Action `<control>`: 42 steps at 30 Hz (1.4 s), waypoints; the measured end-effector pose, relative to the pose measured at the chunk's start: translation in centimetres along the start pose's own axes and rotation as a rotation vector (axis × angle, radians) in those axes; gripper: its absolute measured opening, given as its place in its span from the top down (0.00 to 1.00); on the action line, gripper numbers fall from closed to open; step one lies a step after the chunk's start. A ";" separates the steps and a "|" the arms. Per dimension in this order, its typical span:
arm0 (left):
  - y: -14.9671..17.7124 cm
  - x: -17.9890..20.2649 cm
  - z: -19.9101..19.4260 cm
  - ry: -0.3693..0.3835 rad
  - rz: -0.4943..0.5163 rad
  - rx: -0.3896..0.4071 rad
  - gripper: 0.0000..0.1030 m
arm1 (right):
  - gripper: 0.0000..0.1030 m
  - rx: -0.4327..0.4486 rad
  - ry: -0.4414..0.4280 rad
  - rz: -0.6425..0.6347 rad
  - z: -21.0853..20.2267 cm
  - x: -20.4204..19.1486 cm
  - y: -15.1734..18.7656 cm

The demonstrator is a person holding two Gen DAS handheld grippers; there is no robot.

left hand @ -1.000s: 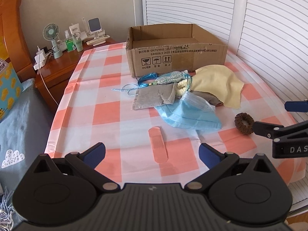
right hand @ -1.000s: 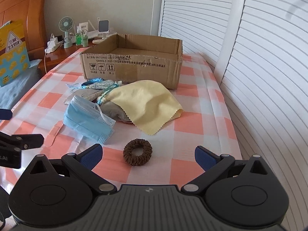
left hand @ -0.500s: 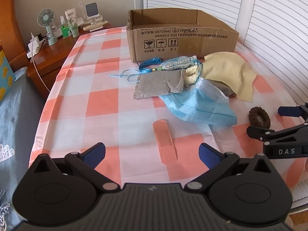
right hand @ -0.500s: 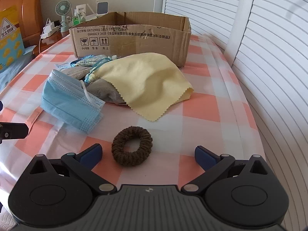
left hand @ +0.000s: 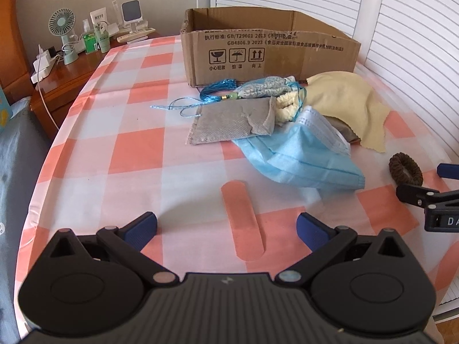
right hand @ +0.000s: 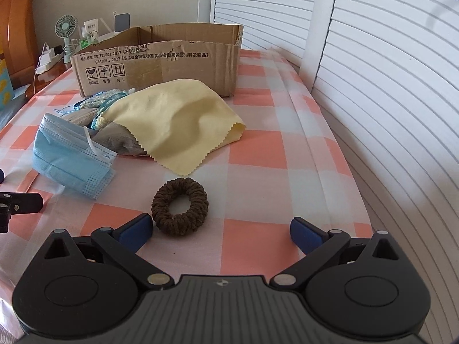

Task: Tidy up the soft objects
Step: 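Move right gripper toward brown hair tie while left gripper approaches pink bandage strip, then close right gripper on hair tie while left gripper closes on bandage strip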

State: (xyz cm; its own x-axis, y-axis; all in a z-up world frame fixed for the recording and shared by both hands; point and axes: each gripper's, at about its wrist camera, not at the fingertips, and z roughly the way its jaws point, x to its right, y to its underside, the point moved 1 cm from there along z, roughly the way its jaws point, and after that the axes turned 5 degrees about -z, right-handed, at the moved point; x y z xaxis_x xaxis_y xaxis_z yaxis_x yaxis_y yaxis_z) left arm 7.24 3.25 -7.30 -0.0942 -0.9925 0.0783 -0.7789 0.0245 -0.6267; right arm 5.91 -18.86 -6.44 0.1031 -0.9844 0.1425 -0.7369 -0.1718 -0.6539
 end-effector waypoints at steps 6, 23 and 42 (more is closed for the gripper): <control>0.2 -1.8 -0.3 -0.001 0.003 0.012 0.00 | 0.00 0.017 -0.007 0.008 -0.1 0.1 0.4; 0.5 -1.1 -1.1 0.069 0.105 0.081 0.37 | 0.00 0.032 -0.019 -0.009 -0.4 -0.1 0.7; 0.2 0.3 -1.1 0.097 0.134 0.099 0.78 | 0.11 0.084 -0.077 -0.150 -0.6 -1.6 0.1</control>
State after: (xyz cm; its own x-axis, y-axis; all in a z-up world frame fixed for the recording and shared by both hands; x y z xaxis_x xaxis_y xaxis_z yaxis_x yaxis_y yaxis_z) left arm 6.38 3.09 -6.58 -0.2562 -0.9647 0.0606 -0.6912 0.1390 -0.7092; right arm 5.28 -17.29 -6.32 0.2606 -0.9471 0.1874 -0.6512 -0.3158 -0.6901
